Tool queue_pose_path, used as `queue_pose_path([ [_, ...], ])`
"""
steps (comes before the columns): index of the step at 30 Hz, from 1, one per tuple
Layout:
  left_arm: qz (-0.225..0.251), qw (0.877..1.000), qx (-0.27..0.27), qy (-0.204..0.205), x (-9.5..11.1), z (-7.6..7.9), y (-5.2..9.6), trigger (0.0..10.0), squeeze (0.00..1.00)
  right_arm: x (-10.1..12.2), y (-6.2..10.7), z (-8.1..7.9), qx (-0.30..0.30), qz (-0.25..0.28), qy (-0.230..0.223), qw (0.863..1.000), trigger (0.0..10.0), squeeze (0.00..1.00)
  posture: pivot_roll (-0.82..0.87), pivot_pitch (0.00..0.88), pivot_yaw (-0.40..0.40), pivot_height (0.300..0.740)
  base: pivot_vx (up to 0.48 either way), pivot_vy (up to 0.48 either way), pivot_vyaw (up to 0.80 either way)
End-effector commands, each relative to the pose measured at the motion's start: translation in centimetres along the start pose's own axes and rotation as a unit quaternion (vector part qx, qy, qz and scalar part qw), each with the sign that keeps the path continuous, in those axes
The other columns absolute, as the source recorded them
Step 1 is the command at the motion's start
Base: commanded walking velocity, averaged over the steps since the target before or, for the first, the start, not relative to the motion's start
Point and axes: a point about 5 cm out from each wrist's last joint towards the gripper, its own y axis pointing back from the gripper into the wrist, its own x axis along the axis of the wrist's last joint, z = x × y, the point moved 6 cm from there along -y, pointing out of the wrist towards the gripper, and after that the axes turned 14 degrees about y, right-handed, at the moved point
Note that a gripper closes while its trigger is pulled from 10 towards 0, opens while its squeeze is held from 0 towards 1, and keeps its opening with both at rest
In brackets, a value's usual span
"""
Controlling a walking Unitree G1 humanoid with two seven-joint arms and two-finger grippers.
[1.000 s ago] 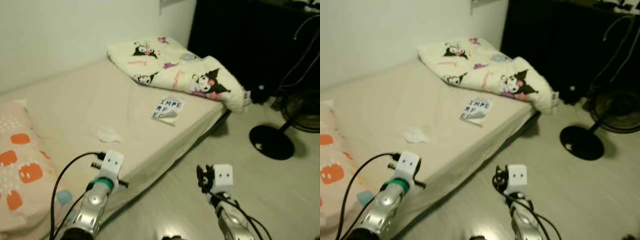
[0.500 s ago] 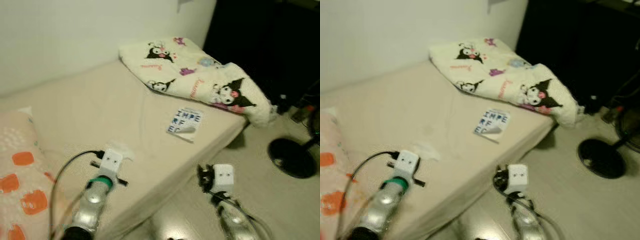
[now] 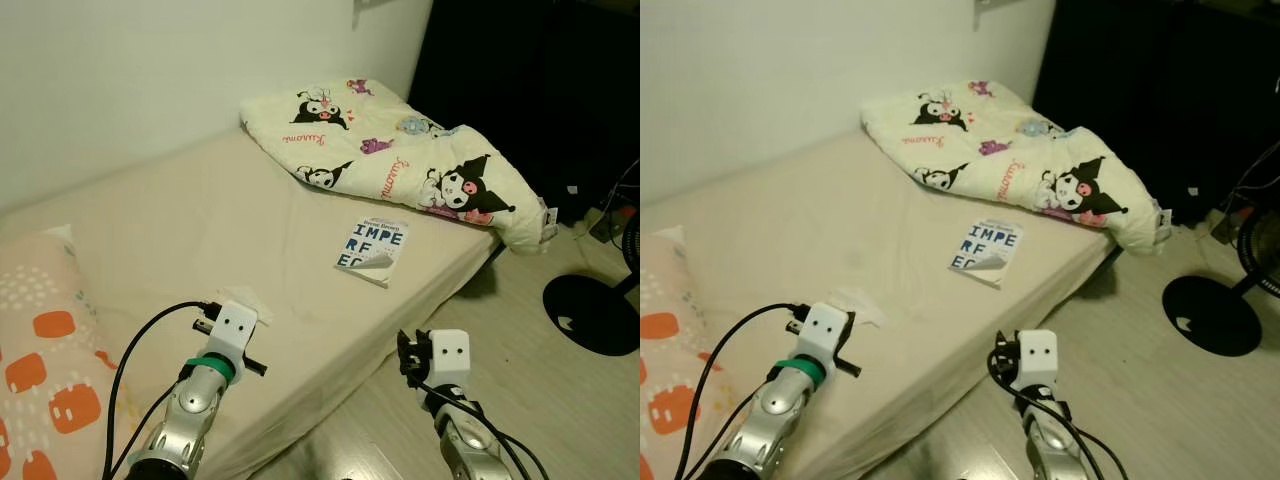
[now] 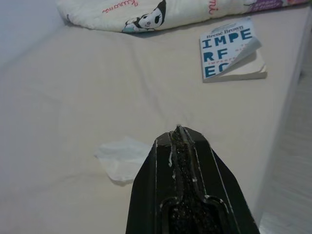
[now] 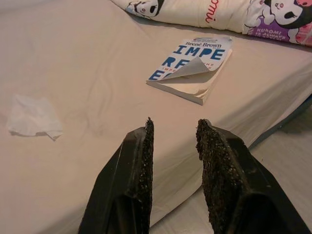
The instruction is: Clean up the room
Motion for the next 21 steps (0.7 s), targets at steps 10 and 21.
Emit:
queue_pose_path([
  [10, -0.011, 1.000, 0.001, -0.002, -0.83, 0.12, 0.37, 10.0, 0.00, -0.53, 0.41, -0.12, 0.006, -0.006, 0.008, 1.000, 10.0, 0.00, -0.06, 0.083, 0.039, 0.726, 0.084, 0.000, 0.00],
  [21, -0.010, 1.000, 0.015, 0.003, -0.68, -0.46, 0.29, 10.0, 0.00, -0.53, 0.36, 0.01, 0.008, -0.007, 0.011, 1.000, 10.0, 0.00, -0.05, 0.076, 0.032, 0.726, 0.364, -0.182, 0.00],
])
